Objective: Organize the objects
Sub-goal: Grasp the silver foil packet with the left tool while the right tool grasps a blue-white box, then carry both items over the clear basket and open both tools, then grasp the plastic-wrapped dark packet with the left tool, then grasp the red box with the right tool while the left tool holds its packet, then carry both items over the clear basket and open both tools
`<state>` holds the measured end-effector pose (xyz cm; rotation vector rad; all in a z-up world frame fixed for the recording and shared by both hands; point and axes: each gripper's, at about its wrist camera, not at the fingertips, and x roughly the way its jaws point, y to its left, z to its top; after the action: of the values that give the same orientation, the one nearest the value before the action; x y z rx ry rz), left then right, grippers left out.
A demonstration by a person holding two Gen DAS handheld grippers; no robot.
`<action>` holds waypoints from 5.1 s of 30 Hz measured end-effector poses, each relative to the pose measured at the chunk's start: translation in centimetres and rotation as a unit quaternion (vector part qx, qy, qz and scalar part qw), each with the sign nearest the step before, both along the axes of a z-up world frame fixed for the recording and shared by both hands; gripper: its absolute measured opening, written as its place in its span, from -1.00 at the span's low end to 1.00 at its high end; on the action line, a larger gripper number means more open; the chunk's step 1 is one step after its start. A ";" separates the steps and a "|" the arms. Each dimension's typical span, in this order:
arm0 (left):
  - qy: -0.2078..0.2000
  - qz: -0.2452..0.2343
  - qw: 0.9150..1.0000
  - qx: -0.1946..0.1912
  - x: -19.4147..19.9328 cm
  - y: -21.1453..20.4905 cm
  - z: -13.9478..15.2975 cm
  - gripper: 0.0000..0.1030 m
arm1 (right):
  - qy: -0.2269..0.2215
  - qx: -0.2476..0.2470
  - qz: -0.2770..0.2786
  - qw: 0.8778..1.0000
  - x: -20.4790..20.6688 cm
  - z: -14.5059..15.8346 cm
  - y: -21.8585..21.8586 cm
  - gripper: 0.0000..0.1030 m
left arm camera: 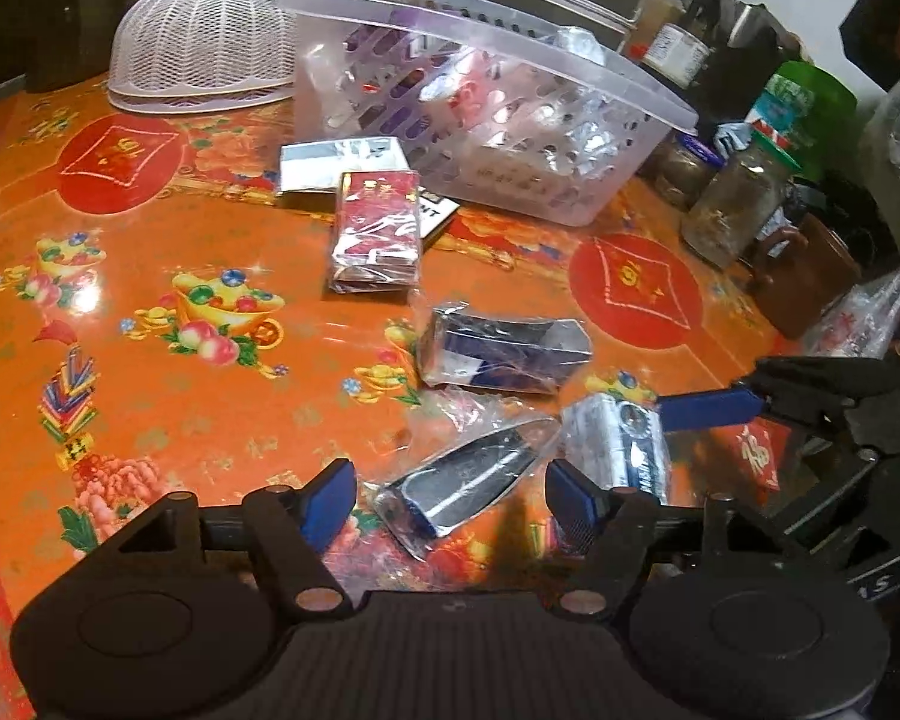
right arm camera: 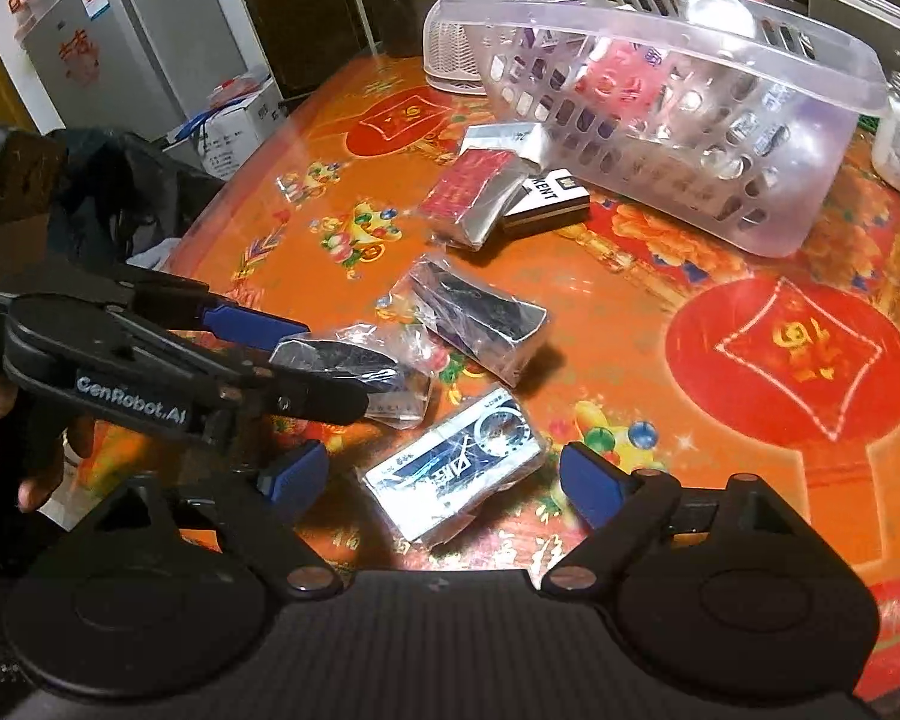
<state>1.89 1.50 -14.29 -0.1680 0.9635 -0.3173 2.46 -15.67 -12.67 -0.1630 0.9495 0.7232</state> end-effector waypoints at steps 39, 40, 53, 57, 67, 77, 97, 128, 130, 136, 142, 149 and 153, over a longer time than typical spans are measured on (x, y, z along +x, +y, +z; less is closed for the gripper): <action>-0.086 0.008 0.996 -0.022 -0.2 0.4 6.5 0.13 | -0.046 0.062 -0.108 0.991 1.7 7.1 -4.3 0.16; -0.097 0.008 0.995 -0.027 0.3 0.5 7.6 0.13 | -0.059 0.071 -0.110 0.990 2.1 8.3 -4.5 0.16; -0.109 0.026 0.993 -0.029 20.9 -2.2 15.0 0.13 | -0.087 0.044 -0.169 0.981 20.6 14.2 -3.8 0.16; -0.088 0.020 0.996 -0.022 23.2 -3.4 13.3 0.17 | -0.073 0.035 -0.181 0.980 22.4 12.4 -3.5 0.22; -0.146 0.021 0.988 -0.041 13.6 -1.1 13.3 0.75 | -0.108 0.067 -0.222 0.967 15.7 14.2 -5.3 1.00; -0.038 -0.004 0.999 0.002 5.5 -3.4 3.2 0.75 | -0.029 0.036 -0.264 0.963 10.3 10.6 -6.3 1.00; -0.024 -0.006 0.999 0.039 6.7 -5.7 -0.5 0.62 | 0.018 0.026 -0.281 0.959 9.0 7.6 -6.4 1.00; -0.026 0.147 0.988 0.037 2.3 6.7 -0.6 0.62 | 0.055 -0.012 -0.178 0.982 11.5 0.9 8.5 -0.16; -0.029 0.143 0.989 0.035 2.4 6.5 -0.4 0.62 | 0.057 0.000 -0.174 0.983 11.2 1.4 7.7 -0.24; -0.033 0.130 0.990 0.035 2.9 5.7 -0.2 0.62 | 0.047 0.019 -0.171 0.984 9.7 2.5 4.8 -0.30; -0.048 0.110 0.992 0.029 3.6 4.4 1.3 0.62 | 0.010 0.066 -0.170 0.983 7.2 4.9 1.2 -0.31; -0.131 0.072 0.989 0.006 6.7 2.1 9.4 0.62 | -0.084 0.129 -0.193 0.969 5.7 13.2 -3.6 -0.31; -0.191 0.056 0.980 -0.005 12.1 0.2 15.0 0.62 | -0.122 0.111 -0.214 0.963 10.8 16.2 -5.2 -0.31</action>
<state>13.98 1.70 0.71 -0.1631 0.5691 -0.2390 13.30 -20.85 3.49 0.1471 0.6317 0.3932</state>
